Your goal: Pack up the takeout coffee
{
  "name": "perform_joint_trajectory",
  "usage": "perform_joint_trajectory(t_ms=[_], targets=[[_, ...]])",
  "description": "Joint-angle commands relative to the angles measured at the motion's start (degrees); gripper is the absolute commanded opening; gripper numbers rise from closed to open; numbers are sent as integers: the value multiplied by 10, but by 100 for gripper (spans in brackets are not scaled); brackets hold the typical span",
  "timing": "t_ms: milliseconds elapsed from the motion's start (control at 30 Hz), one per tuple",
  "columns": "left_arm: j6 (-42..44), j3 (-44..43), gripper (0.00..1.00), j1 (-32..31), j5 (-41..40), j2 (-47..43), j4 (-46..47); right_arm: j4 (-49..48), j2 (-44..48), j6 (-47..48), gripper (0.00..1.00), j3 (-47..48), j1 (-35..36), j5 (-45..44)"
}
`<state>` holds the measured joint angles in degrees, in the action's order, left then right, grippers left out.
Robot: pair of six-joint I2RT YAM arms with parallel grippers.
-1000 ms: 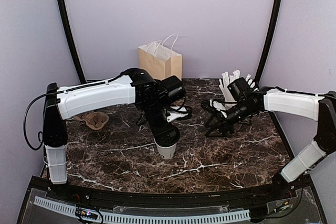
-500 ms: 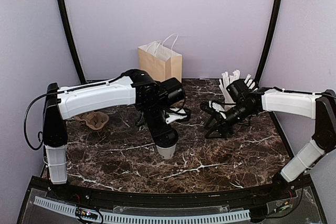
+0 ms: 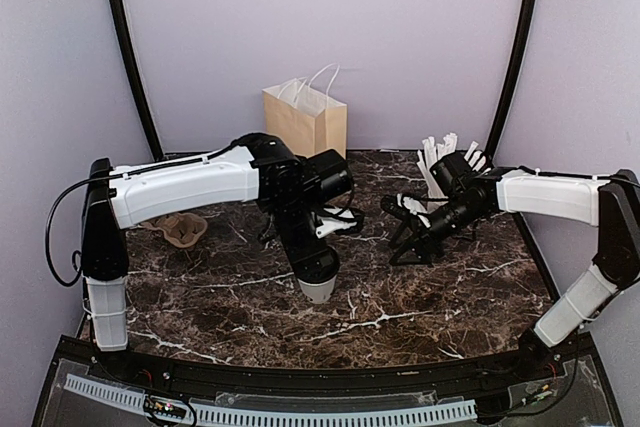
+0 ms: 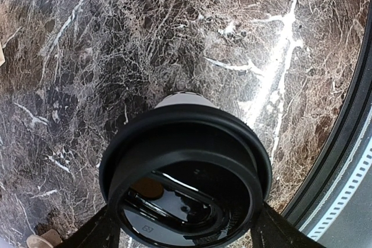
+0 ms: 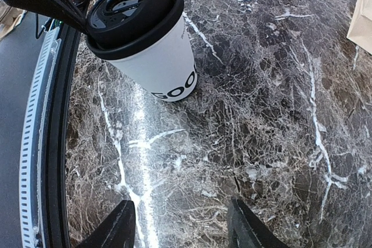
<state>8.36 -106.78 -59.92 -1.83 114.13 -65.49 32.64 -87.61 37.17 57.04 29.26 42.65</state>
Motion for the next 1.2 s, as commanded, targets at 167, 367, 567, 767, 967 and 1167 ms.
perform_joint_trajectory(t_ms=[167,367,567,767,967,1167], targets=[[6,-3,80,-1,-6,-26,-18,3,-8,3,55,4,2,9],[5,-7,80,-1,-6,-29,-20,4,-9,4,55,4,4,9],[2,-17,80,-3,-2,-43,-21,5,-13,4,55,5,5,8],[1,-9,80,-4,4,-39,-22,8,-21,6,55,9,9,6],[6,-12,80,-4,8,-23,-17,10,-22,8,55,10,13,3],[9,-16,80,-4,3,-11,-13,11,-19,10,55,7,14,0]])
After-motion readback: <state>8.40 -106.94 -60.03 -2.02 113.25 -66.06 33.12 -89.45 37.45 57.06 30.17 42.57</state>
